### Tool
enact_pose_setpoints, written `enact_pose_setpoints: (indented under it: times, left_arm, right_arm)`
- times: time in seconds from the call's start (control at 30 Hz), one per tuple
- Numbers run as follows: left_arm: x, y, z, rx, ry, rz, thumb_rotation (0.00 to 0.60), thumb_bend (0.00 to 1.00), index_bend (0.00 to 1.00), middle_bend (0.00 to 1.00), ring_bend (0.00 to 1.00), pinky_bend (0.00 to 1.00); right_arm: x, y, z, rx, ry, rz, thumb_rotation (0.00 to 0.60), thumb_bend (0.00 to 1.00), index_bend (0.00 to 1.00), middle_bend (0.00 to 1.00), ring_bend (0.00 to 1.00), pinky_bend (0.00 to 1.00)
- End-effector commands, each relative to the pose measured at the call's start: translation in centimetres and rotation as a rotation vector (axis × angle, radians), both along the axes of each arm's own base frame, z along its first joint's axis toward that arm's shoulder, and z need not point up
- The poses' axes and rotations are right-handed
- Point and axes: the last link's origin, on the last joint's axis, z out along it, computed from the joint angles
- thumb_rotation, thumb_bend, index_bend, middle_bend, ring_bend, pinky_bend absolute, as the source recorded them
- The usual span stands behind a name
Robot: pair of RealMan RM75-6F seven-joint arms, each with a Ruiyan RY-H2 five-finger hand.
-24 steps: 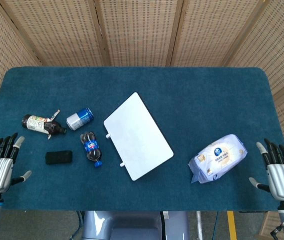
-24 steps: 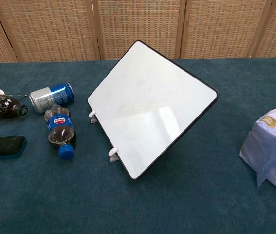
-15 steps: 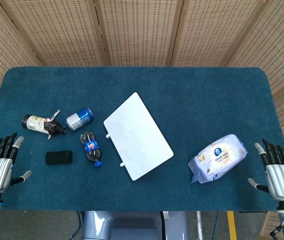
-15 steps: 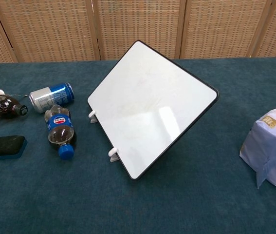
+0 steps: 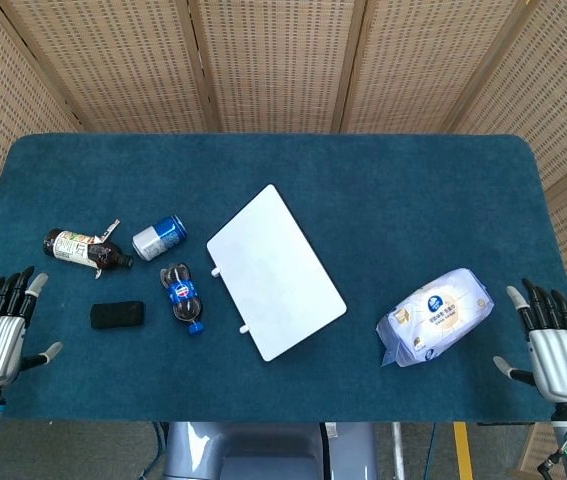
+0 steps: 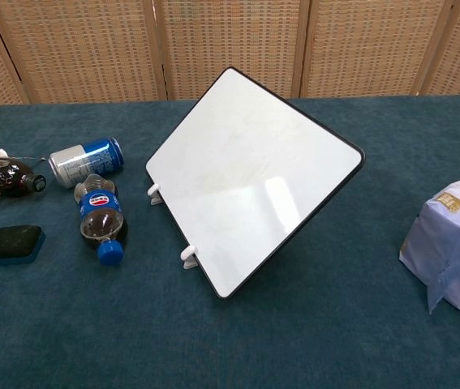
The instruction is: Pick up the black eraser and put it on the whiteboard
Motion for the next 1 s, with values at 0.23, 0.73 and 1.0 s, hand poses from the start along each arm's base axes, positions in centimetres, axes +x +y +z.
enact_pose_setpoints:
  times: [0.23, 0.73, 1.0]
  left_arm:
    - [0.1, 0.0, -0.1, -0.01, -0.012, 0.006, 0.6, 0.12, 0.0, 0.0, 0.0, 0.0]
    - [0.6, 3.6, -0.6, -0.13, -0.087, 0.123, 0.6, 0.12, 0.18, 0.0, 0.0, 0.0]
    - [0.7, 6.2, -2.1, -0.228, -0.129, 0.234, 0.6, 0.13, 0.26, 0.0, 0.0, 0.0]
  right_arm:
    - [0.0, 0.0, 0.0, 0.003, -0.003, 0.0, 0.6, 0.0, 0.0, 0.0, 0.0, 0.0]
    - [0.2, 0.3, 0.6, -0.018, -0.022, 0.009, 0.6, 0.0, 0.0, 0.0, 0.0, 0.0]
    - [0.4, 0.4, 0.4, -0.002, -0.025, 0.016, 0.6, 0.0, 0.0, 0.0, 0.0, 0.0]
